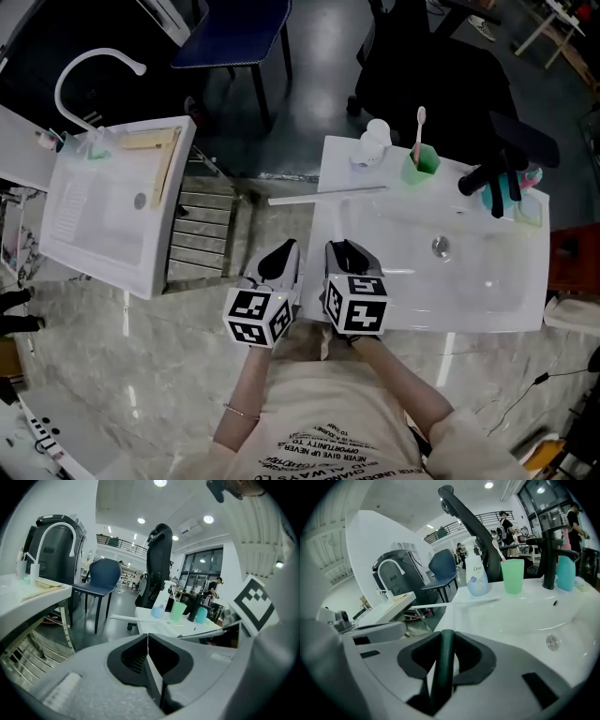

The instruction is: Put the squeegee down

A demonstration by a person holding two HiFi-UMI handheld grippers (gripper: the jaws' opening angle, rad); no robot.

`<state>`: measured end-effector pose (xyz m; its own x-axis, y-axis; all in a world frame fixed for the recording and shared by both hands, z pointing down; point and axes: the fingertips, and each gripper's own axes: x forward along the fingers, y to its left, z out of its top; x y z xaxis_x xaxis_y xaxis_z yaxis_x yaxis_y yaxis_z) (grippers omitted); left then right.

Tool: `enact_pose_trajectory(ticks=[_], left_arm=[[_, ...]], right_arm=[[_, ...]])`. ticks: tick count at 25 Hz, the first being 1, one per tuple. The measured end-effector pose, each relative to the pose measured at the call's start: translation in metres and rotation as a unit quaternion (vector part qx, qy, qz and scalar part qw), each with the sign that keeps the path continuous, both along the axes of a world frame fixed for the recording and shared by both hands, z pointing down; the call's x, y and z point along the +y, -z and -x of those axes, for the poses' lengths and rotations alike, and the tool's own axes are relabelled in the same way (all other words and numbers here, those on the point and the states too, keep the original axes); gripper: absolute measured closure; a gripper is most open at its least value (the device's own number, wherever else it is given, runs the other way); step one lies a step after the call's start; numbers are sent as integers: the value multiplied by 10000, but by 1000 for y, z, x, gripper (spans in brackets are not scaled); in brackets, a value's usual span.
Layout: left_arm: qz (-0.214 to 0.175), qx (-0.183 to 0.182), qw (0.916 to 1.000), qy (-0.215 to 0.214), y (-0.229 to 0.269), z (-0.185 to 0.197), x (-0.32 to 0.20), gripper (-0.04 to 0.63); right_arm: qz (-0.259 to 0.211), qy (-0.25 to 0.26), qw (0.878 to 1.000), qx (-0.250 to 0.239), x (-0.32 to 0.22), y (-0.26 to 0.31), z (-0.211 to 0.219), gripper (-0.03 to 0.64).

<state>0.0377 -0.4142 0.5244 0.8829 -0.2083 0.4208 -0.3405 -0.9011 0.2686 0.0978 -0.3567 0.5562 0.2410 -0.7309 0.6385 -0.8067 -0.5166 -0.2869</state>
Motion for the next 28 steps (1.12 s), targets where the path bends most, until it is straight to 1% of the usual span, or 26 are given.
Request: enact_pose_trajectory(ticks=[7, 21, 28], left_arm=[[116, -54, 9998, -122, -9, 0, 4, 572], [165, -37, 9997, -181, -11, 5, 8, 572], [135, -7, 9996, -238, -9, 6, 7, 572]], right_arm=[[182, -4, 9998, 87, 0, -7, 3, 520], [414, -56, 9987, 277, 0, -10, 5, 520], [253, -73, 9996, 93, -2, -9, 5, 508]])
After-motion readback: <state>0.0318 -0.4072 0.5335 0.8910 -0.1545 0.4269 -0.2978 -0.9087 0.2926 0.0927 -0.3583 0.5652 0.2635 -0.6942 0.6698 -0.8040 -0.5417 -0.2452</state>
